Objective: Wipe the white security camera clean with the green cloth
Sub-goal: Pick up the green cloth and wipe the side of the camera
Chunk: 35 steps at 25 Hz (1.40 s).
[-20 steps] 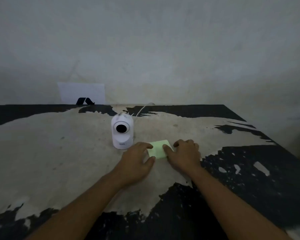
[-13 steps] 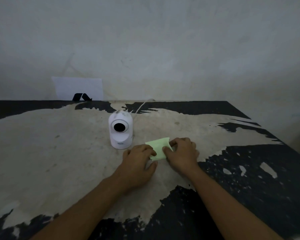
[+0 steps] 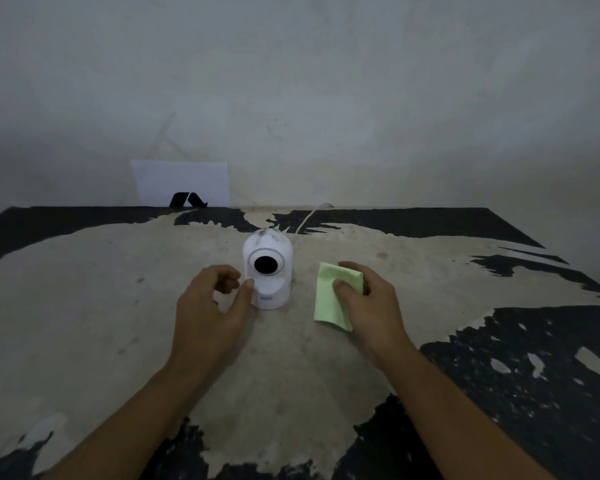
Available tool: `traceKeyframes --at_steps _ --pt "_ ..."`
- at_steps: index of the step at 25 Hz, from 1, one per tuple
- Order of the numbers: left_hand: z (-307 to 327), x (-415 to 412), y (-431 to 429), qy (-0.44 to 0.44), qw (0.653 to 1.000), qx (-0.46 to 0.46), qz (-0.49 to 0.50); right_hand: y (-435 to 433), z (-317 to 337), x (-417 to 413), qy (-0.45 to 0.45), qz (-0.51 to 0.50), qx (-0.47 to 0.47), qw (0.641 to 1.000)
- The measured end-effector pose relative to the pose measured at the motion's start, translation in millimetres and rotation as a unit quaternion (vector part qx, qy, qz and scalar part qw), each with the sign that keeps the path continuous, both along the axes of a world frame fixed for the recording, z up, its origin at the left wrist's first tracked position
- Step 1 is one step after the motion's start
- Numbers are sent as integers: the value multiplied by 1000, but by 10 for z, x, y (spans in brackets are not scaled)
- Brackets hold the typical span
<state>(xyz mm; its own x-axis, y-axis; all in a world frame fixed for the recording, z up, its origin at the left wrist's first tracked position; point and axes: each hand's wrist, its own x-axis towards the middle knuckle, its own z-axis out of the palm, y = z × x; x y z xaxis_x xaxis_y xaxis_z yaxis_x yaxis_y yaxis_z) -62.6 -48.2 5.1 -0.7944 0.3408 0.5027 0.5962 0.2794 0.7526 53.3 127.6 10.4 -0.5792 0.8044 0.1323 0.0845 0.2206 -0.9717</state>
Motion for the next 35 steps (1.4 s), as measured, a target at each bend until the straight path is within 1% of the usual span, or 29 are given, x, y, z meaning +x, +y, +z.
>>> traceKeyframes --at_steps 3,5,8,10,12,14,16,17,19,20,22,24,25,26,28,29,30,31,33,35 --pt "-13 -165 32 -91 995 -15 -30 -19 52 -190 -1 -38 -8 999" --pt "-27 -252 60 -122 989 -32 -74 -31 104 -322 -2 -40 8 999" --pt "-60 -317 81 -123 983 -35 -133 -74 165 -454 10 -25 50 998" --pt "-53 -294 95 -99 983 -41 -152 -129 178 -480 29 -7 88 996" --pt "-57 -264 110 -73 983 -44 -165 -208 173 -476 65 32 139 988" --pt "-65 -245 122 -56 982 -49 -173 -289 116 -452 92 71 229 967" --pt "-73 -245 134 -48 981 -55 -181 -322 33 -462 115 74 322 937" --pt "-78 -252 139 -51 980 -58 -184 -326 -12 -469 120 75 372 917" --pt "-98 -273 147 -57 979 -60 -184 -317 -102 -489 98 82 473 872" --pt "-109 -283 149 -59 980 -61 -181 -303 -137 -505 94 80 481 868" --pt "-119 -297 151 -65 980 -63 -176 -308 -114 -514 99 60 401 909" --pt "-123 -303 152 -60 979 -59 -186 -315 -127 -516 92 49 350 931" --pt "-121 -305 152 -52 979 -58 -190 -327 -139 -514 93 48 350 931" --pt "-115 -307 151 -46 979 -60 -192 -338 -162 -514 101 52 373 921" --pt "-99 -302 153 -40 979 -69 -189 -351 -193 -512 108 74 445 886" --pt "-87 -300 156 -40 979 -74 -187 -358 -190 -519 106 85 464 875" --pt "-75 -293 158 -39 979 -77 -187 -353 -180 -534 107 90 461 876" --pt "-61 -288 159 -38 978 -78 -188 -344 -160 -553 112 83 437 888" --pt "-39 -280 154 -41 977 -77 -193 -318 -116 -556 109 60 355 927" --pt "-34 -286 148 -43 977 -76 -196 -262 -156 -531 86 59 321 941"
